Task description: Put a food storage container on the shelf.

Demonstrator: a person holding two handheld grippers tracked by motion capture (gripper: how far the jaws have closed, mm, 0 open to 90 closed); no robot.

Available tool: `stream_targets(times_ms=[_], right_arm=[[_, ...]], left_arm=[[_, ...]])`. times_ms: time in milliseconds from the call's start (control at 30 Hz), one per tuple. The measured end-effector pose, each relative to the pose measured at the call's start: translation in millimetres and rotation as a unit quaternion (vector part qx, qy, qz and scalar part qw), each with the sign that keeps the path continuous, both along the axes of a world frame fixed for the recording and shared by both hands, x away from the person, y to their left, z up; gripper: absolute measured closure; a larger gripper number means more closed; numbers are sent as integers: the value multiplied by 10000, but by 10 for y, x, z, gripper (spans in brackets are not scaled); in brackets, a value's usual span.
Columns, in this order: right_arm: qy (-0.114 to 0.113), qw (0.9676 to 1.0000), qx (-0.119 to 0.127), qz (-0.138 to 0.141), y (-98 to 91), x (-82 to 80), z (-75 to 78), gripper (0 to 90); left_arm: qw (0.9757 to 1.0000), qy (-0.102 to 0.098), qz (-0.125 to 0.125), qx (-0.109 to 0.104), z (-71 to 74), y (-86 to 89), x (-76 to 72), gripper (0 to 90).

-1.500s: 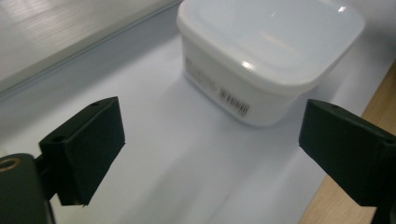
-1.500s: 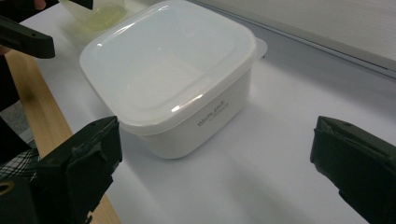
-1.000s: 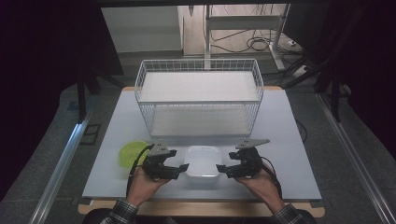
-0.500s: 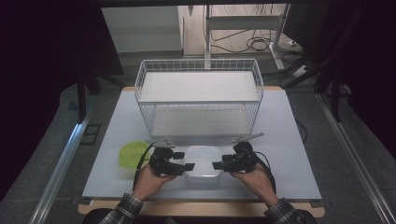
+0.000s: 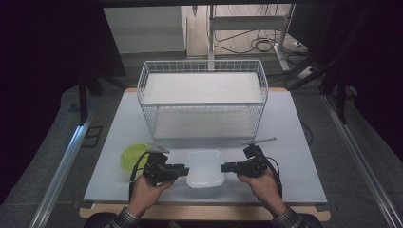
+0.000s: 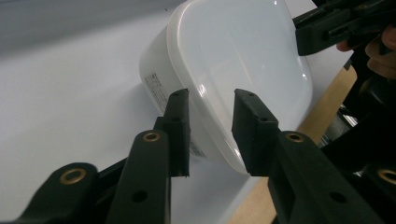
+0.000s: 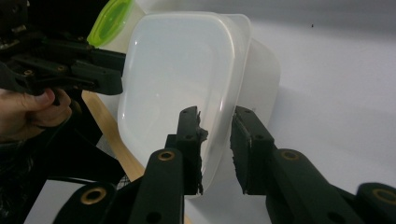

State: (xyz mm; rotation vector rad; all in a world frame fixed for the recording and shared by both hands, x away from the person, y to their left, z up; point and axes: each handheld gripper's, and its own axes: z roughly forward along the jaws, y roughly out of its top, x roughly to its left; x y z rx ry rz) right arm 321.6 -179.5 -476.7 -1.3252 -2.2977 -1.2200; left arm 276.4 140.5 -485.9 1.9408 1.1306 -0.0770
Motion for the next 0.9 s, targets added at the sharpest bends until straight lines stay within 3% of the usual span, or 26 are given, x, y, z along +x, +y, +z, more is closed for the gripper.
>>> stream_targets(times_ms=[267, 300, 333, 367, 667, 733, 800, 867, 900], right_arm=[[21, 9997, 238, -48, 1, -38, 9, 743], [20, 9997, 247, -47, 1, -39, 9, 763], [4, 9997, 242, 5, 1, -40, 8, 786], [-39, 9999, 158, 34, 5, -48, 12, 783], [48, 9998, 198, -37, -31, -50, -25, 760], [45, 9998, 184, -60, -28, -55, -22, 762], [-50, 9999, 57, -134, -14, -74, -12, 776], [-191, 9997, 4, -161, -7, -89, 7, 794], [-329, 9993, -131, -140, 16, -107, 22, 796]], left_arm=[[9998, -92, 175, 92, -47, -35, -3, 608], [9999, 115, 44, -79, -68, -36, 19, 573], [9994, 294, 24, -180, -98, -38, 37, 466], [9993, 272, 51, -246, -114, -30, 30, 466], [9975, 324, 165, -607, -125, 58, -46, 706], [9972, 341, 216, -631, -120, 54, -43, 714], [9970, 268, 314, -661, -96, 49, -45, 750], [9978, 99, 407, -517, -72, 37, -38, 795], [9975, 123, 441, -532, -76, 37, -24, 795]])
